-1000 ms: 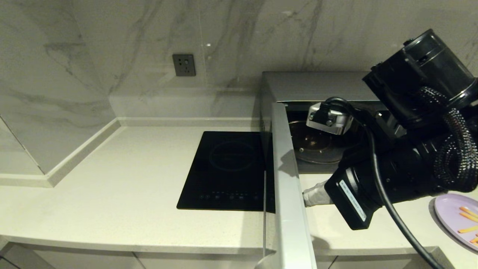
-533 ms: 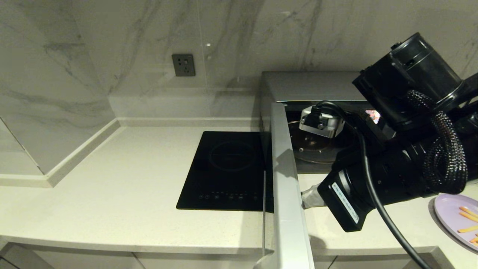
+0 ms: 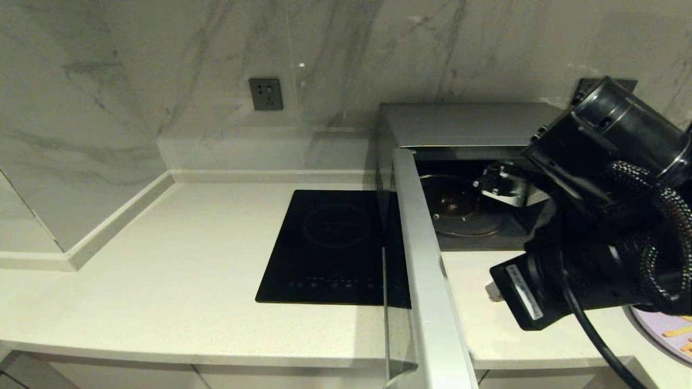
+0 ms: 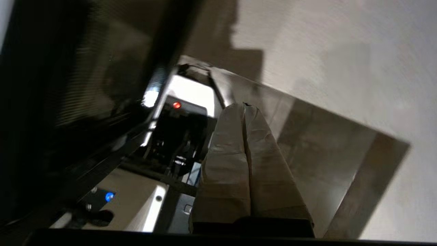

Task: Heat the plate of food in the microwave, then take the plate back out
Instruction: Open the microwave oven, then put the plate in the microwave oven

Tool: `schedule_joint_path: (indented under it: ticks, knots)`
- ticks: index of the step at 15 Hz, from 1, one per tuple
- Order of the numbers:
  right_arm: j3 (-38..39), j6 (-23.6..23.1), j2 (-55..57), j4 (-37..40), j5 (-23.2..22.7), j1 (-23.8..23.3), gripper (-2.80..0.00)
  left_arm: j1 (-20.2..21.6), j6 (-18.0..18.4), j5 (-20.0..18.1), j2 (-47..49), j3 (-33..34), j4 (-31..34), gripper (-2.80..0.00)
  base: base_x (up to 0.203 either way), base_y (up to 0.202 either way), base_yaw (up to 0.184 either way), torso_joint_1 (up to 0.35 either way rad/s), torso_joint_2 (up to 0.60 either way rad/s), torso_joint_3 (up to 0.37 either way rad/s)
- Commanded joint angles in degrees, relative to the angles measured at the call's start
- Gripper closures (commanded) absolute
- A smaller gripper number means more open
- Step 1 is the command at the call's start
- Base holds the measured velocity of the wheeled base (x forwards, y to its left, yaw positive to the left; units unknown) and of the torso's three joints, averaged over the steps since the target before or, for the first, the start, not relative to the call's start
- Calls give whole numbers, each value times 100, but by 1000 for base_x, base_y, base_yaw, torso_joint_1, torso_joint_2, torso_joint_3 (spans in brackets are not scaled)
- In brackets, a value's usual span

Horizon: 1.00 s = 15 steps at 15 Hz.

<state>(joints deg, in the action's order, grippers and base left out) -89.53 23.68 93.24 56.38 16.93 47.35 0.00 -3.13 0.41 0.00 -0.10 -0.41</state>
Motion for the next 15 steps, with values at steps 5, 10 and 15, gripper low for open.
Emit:
schedule_joint_path:
  ticks: [5,10,15]
  knots:
    - [-156,2761,-349,1157,1081,-1584,0,0,-3,2,0,1,-2,0,0,0,0,0,0,0]
    - [332,3484,-636,1016,459,-4512,0,0,-3,2,0,1,-2,0,0,0,0,0,0,0]
    - [1482,2687,-334,-475,-1381,-7635,0,0,-3,2,0,1,-2,0,0,0,0,0,0,0]
